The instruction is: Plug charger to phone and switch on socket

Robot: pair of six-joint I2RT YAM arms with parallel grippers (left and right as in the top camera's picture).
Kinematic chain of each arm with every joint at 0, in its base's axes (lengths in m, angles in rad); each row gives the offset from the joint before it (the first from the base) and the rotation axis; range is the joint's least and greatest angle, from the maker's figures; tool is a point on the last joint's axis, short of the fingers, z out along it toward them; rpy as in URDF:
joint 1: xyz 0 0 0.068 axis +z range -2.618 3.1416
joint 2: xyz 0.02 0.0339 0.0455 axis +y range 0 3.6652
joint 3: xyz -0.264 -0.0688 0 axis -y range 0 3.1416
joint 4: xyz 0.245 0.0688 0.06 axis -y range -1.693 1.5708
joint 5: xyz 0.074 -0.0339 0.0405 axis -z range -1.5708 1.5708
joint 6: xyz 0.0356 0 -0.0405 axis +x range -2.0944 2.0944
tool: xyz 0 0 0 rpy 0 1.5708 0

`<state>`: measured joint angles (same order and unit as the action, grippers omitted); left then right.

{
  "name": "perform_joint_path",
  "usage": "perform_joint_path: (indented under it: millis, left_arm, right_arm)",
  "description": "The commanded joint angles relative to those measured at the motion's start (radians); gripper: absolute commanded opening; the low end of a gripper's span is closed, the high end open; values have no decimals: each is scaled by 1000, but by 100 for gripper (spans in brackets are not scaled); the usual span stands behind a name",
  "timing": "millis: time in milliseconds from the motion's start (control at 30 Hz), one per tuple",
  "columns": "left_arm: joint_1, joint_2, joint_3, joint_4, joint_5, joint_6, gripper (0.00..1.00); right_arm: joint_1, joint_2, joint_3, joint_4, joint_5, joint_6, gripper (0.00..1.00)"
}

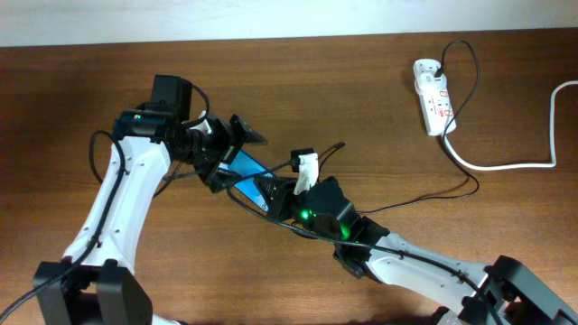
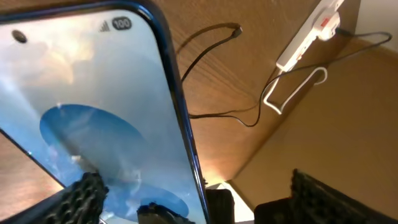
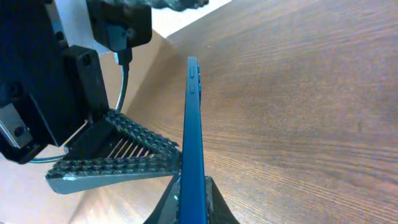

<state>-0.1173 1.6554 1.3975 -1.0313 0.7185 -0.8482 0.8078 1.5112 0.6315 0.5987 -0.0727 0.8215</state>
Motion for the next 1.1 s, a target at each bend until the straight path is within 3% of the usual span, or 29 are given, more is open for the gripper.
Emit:
perform_joint_path:
  millis: [0, 100, 167, 467, 533, 667, 833, 933, 1033, 1067]
  left_arm:
    - [0, 0, 15, -1, 7, 120, 99]
    - [5, -2, 15, -2, 45, 228, 99]
    - [28, -11, 15, -2, 108, 312, 99]
    - [110, -267, 15, -127, 122, 742, 99]
    - [110, -370, 15, -181, 51, 794, 99]
    - [110, -537, 13, -223, -58, 793, 99]
    - [110, -676, 6, -267, -132, 792, 99]
    - [110, -703, -14, -300, -214, 743, 99]
    - [110, -705, -72, -294, -286, 579, 99]
    - [110, -705, -115, -270, -286, 469, 99]
  right_arm:
    - [3, -13, 8, 18, -14, 77, 4]
    - [-13, -13, 8, -6, -27, 129, 4]
    - [-59, -22, 8, -95, -74, 272, 4]
    - [-353, -31, 8, -120, -684, 520, 4]
    - [-400, -31, 8, -121, -848, 551, 4]
    - [-410, -31, 8, -121, -952, 848, 4]
    - [-410, -31, 8, -121, -924, 1204, 4]
    - [-410, -31, 8, -121, -871, 1255, 4]
    - [-410, -31, 8, -121, -828, 1263, 4]
    - [-410, -31, 8, -121, -805, 1263, 4]
